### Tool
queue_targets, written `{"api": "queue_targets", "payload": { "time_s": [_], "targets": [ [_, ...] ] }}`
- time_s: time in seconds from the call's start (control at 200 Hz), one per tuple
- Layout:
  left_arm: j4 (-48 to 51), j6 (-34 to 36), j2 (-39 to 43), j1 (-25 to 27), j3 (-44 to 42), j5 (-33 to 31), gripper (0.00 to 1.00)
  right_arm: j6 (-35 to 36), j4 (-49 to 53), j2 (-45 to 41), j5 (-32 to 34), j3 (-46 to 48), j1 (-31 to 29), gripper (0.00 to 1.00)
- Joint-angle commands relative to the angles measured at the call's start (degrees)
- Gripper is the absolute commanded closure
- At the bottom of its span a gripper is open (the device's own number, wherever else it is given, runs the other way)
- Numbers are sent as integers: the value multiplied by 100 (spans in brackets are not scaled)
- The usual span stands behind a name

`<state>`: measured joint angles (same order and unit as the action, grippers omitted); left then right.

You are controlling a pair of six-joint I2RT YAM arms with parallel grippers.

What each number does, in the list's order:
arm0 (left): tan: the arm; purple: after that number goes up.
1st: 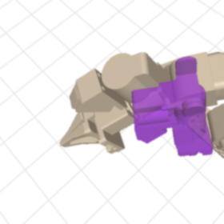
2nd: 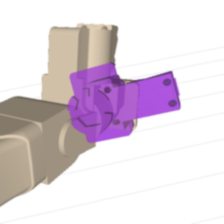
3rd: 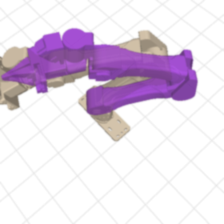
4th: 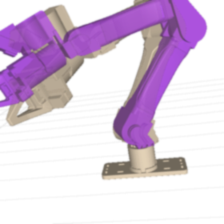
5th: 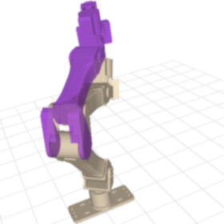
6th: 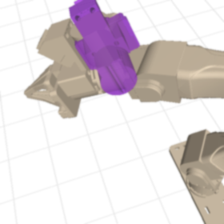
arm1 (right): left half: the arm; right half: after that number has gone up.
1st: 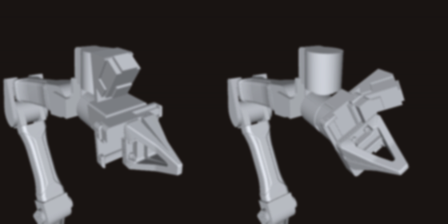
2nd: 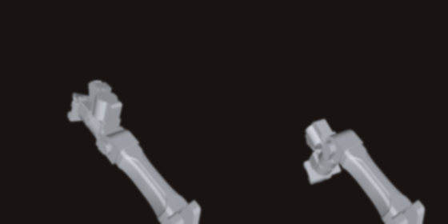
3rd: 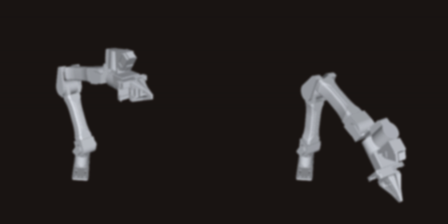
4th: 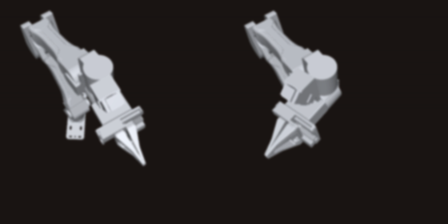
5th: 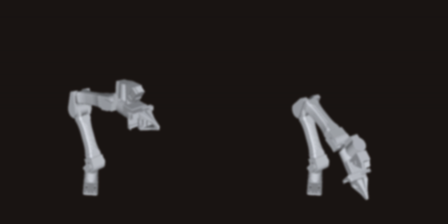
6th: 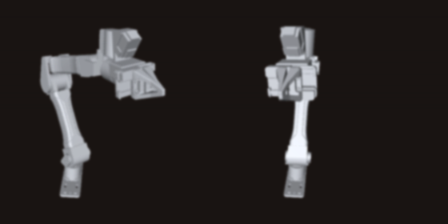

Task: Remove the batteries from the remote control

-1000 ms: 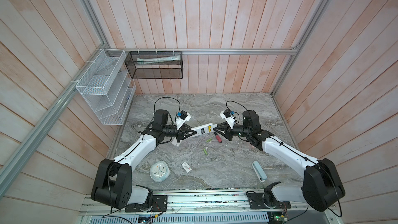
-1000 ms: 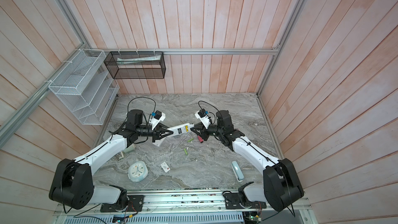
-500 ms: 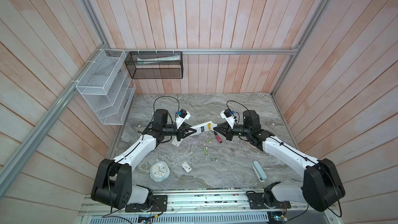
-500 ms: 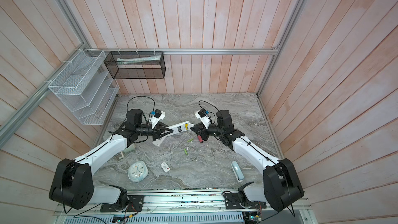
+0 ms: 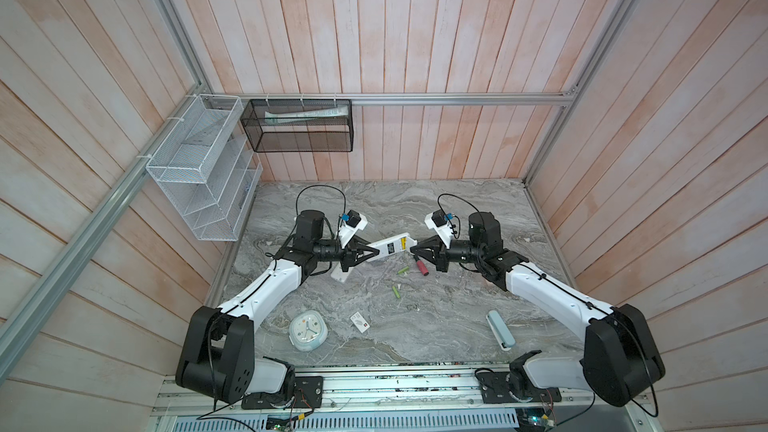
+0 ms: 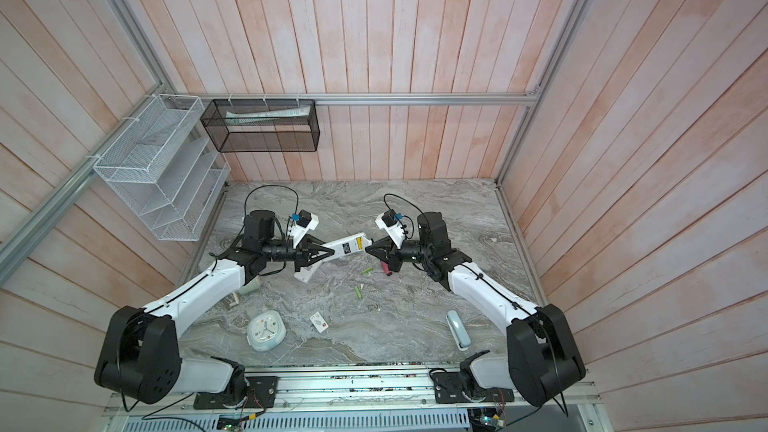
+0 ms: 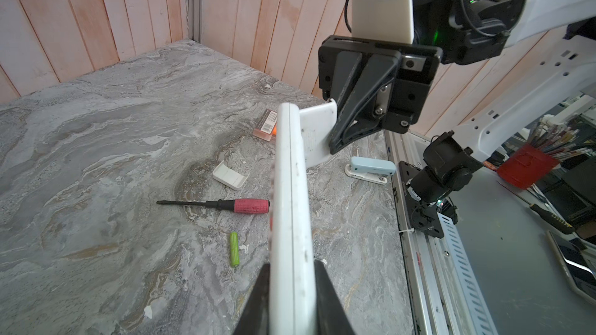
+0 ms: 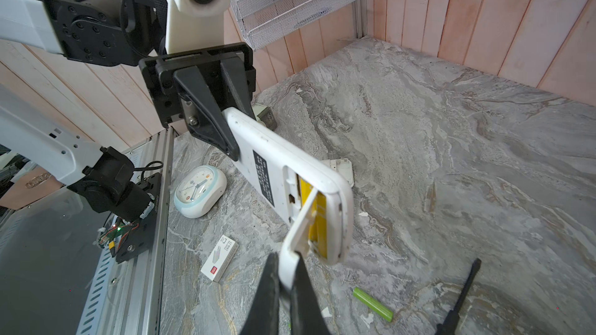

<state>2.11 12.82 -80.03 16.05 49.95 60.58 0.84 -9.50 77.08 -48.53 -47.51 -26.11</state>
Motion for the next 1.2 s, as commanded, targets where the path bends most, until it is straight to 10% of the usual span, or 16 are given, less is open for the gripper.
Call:
{"api": "queue_targets", "payload": {
  "time_s": [0.0, 0.82, 1.195],
  "targets": [
    [42, 150, 52, -1, -67, 464, 100, -53, -254, 62, 40, -39, -4, 99],
    [8, -95, -161, -241, 41, -73, 100, 173, 289, -413, 478, -6, -191, 100],
    [283, 116, -68, -271, -96, -326, 100, -431, 762, -943, 2790, 778, -70, 100]
  ]
}}
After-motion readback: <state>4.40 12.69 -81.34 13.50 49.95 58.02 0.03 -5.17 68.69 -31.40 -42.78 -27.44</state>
